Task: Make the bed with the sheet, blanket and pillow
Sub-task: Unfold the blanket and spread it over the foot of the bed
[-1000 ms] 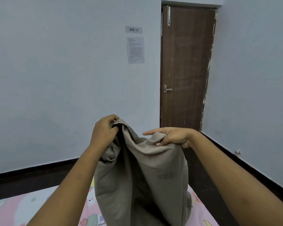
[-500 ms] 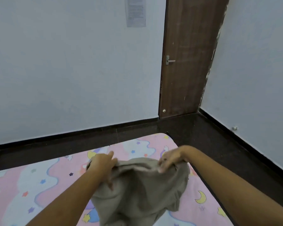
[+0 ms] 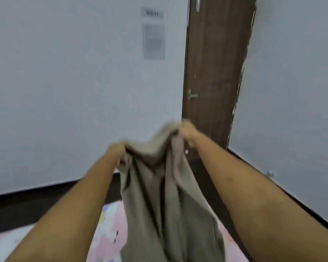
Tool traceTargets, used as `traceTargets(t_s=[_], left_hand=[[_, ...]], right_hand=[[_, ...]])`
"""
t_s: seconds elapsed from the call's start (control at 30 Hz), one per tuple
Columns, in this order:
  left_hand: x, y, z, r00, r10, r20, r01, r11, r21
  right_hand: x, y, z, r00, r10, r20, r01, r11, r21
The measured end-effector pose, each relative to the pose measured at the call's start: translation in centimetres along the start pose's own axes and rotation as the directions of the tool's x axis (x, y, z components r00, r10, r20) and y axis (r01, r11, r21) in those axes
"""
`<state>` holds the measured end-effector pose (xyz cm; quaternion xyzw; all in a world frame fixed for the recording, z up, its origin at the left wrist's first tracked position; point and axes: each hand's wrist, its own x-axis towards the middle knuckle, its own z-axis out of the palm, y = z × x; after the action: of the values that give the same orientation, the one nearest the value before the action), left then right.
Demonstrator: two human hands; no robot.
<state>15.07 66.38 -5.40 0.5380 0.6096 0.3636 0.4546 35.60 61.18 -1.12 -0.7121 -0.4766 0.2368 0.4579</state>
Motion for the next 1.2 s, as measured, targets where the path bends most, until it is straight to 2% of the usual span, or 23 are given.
traceTargets(t_s=[0.03, 0.07, 0.1, 0.13, 0.17, 0.2, 0.23, 0.27, 0.33, 0.4, 0.47, 0.53, 0.6, 0.63, 0.73, 0.8, 0.9, 0.93, 1.0, 1.03, 1.13, 1.17, 1.2], left_hand=[[0.2, 6.1, -1.8, 0.984, 0.077, -0.159, -0.123, 0.944, -0.306], [-0.6, 11.9, -3.8, 0.931, 0.154, -0.332, -0.311, 0.81, -0.497], [-2.0, 17.1, -6.0, 0.821, 0.249, -0.513, -0.539, 0.634, -0.554], [-3.9, 20.6, -7.7, 0.641, 0.363, -0.676, -0.753, 0.468, -0.463], [-5.5, 22.6, -8.8, 0.433, 0.475, -0.766, -0.888, 0.368, -0.275], [-6.4, 23.5, -9.7, 0.242, 0.587, -0.772, -0.944, 0.328, -0.046], [-6.7, 23.5, -10.0, 0.137, 0.708, -0.693, -0.913, 0.362, 0.189], [-6.2, 22.7, -10.0, 0.105, 0.809, -0.578, -0.816, 0.402, 0.415], [-3.9, 18.9, -9.3, 0.176, 0.909, -0.378, -0.56, 0.408, 0.721], [-2.2, 13.5, -8.7, 0.35, 0.899, -0.263, -0.424, 0.402, 0.811], [-1.7, 7.0, -7.8, 0.533, 0.831, -0.161, -0.367, 0.398, 0.841], [-2.5, 0.2, -6.8, 0.694, 0.718, -0.057, -0.321, 0.379, 0.868], [-4.4, -6.6, -5.9, 0.818, 0.572, 0.068, -0.305, 0.33, 0.893], [-5.6, -10.1, -5.4, 0.849, 0.513, 0.126, -0.314, 0.299, 0.901], [-9.9, -19.2, -4.5, 0.916, 0.32, 0.243, -0.327, 0.243, 0.913], [-13.6, -23.8, -3.9, 0.931, 0.182, 0.315, -0.355, 0.262, 0.898], [-18.1, -29.1, -3.5, 0.914, 0.091, 0.396, -0.406, 0.251, 0.879], [-19.3, -31.0, -3.1, 0.903, -0.025, 0.428, -0.405, 0.278, 0.871], [-21.9, -33.1, -2.3, 0.912, 0.062, 0.405, -0.41, 0.165, 0.897], [-24.3, -32.5, -1.8, 0.901, -0.02, 0.433, -0.431, 0.066, 0.9], [-28.1, -31.0, -0.5, 0.927, 0.092, 0.364, -0.372, 0.086, 0.924], [-28.6, -30.7, -0.2, 0.916, 0.153, 0.371, -0.387, 0.086, 0.918], [-30.1, -30.1, 0.3, 0.917, 0.141, 0.373, -0.389, 0.105, 0.915]], right_hand=[[1.3, -5.6, -1.9, 0.96, -0.143, -0.243, 0.191, 0.964, 0.187], [1.4, -10.4, -4.0, 0.844, -0.283, -0.455, 0.439, 0.852, 0.284], [0.5, -15.7, -6.5, 0.666, -0.413, -0.621, 0.678, 0.681, 0.275], [-0.5, -19.5, -8.6, 0.482, -0.504, -0.717, 0.831, 0.523, 0.191], [-1.1, -21.6, -10.1, 0.365, -0.543, -0.756, 0.885, 0.454, 0.101], [-1.2, -22.6, -11.4, 0.321, -0.546, -0.774, 0.891, 0.451, 0.051], [-1.0, -22.5, -12.3, 0.313, -0.523, -0.793, 0.878, 0.478, 0.031], [-0.8, -21.5, -12.9, 0.339, -0.488, -0.804, 0.842, 0.54, 0.027], [0.1, -17.9, -13.1, 0.44, -0.421, -0.793, 0.703, 0.711, 0.012], [-0.3, -13.0, -12.0, 0.518, -0.442, -0.732, 0.59, 0.805, -0.068], [-1.1, -6.4, -9.7, 0.65, -0.477, -0.592, 0.462, 0.866, -0.19], [-3.1, 1.5, -6.7, 0.806, -0.405, -0.432, 0.271, 0.901, -0.339], [-6.6, 9.4, -3.7, 0.907, -0.288, -0.309, 0.119, 0.876, -0.467], [-8.6, 13.1, -2.4, 0.932, -0.232, -0.277, 0.071, 0.869, -0.489], [-15.2, 20.3, -0.3, 0.975, -0.144, -0.169, 0.017, 0.806, -0.592], [-19.3, 24.0, 0.0, 0.993, -0.099, -0.062, 0.028, 0.718, -0.696], [-24.5, 28.2, -0.9, 0.994, -0.047, 0.099, 0.109, 0.556, -0.824], [-25.7, 29.3, -1.7, 0.99, -0.028, 0.139, 0.134, 0.506, -0.852], [-27.7, 30.0, -2.8, 0.979, -0.015, 0.204, 0.189, 0.445, -0.876], [-28.5, 30.3, -3.6, 0.974, -0.035, 0.222, 0.216, 0.423, -0.88], [-29.5, 30.4, -6.3, 0.957, -0.182, 0.227, 0.281, 0.369, -0.886], [-29.8, 30.2, -7.3, 0.954, -0.174, 0.245, 0.293, 0.355, -0.888], [-30.4, 30.2, -8.4, 0.949, -0.184, 0.258, 0.307, 0.337, -0.89]])
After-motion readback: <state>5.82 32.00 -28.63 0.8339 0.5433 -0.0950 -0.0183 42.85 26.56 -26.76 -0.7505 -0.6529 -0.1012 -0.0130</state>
